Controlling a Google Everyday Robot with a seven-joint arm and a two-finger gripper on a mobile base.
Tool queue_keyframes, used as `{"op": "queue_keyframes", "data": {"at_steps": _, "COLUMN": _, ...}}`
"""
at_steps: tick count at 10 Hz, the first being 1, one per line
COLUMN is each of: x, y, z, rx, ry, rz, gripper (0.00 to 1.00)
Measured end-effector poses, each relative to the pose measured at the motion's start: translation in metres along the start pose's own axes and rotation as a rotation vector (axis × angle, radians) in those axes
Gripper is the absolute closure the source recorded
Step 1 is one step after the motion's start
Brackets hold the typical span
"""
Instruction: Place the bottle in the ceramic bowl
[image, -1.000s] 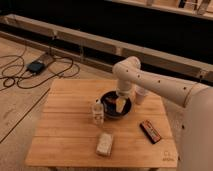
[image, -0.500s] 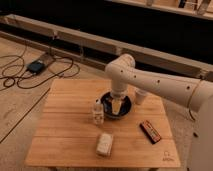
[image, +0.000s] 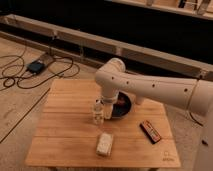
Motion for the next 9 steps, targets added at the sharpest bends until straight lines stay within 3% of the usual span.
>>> {"op": "queue_keyframes", "data": {"at_steps": 4, "x": 0.028, "y": -0.001, "z": -0.007, "rx": -0.042, "ry": 0.023, "rz": -0.053, "gripper": 0.34}}
{"op": "queue_keyframes", "data": {"at_steps": 7, "x": 0.042, "y": -0.002, "z": -0.01, "rx": -0.043, "ry": 0.04, "rz": -0.076, "gripper": 0.35}}
{"op": "queue_keyframes", "data": {"at_steps": 9, "x": 0.046, "y": -0.003, "z": -0.007, "rx": -0.036, "ry": 0.049, "rz": -0.08, "gripper": 0.5}}
